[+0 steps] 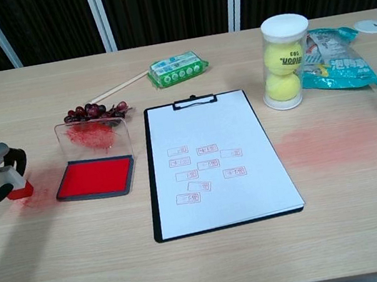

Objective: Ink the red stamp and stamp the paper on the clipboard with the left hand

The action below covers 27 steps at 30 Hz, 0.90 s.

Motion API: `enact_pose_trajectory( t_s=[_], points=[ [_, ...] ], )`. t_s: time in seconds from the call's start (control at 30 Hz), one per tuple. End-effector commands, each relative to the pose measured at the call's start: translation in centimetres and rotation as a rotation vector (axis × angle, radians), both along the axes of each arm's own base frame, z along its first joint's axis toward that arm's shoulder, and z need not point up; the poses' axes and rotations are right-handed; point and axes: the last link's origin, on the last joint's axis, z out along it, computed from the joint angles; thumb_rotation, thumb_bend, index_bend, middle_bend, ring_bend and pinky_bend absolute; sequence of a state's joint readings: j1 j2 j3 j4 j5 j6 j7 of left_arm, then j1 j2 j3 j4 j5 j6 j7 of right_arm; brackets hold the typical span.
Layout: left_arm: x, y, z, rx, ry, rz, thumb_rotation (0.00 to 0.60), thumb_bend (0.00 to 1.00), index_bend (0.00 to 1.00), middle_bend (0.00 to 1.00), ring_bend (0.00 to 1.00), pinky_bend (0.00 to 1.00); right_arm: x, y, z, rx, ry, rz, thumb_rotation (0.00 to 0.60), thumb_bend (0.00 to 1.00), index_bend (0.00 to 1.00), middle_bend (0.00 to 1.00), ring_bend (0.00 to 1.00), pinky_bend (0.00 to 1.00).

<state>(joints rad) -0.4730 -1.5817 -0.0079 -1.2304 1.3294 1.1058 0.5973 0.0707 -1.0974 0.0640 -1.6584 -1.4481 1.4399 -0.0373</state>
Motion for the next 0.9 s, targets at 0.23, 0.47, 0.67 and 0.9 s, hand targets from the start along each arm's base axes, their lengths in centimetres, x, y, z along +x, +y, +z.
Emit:
enact_pose_trajectory(
  t_s=[0.23,0.47,0.67,0.9],
  points=[
    [0.04,0.00,-0.09,0.000,0.001,-0.002,0.600,0.44,0.48,0.52,0.88,1.00,-0.02,0.01,0.04,0.000,-0.004,-0.001,0.600,0.14,0.00,0.00,0.00,0.13],
    [-0.01,0.02,-0.05,-0.001,0.000,-0.002,0.600,0.44,0.48,0.52,0.88,1.00,0.00,0.03,0.03,0.000,0.000,0.000,0.600,0.14,0.00,0.00,0.00,0.13],
    [0.02,-0.01,-0.23,-0.006,0.002,-0.003,0.600,0.44,0.48,0.52,0.88,1.00,-0.04,0.05,0.06,-0.001,-0.001,-0.001,0.600,0.14,0.00,0.00,0.00,0.13],
    [-0.06,0.00,-0.23,-0.006,0.005,-0.001,0.600,0.44,0.48,0.52,0.88,1.00,-0.05,0.05,0.10,-0.002,-0.003,-0.001,0.600,0.14,0.00,0.00,0.00,0.13]
  ],
)
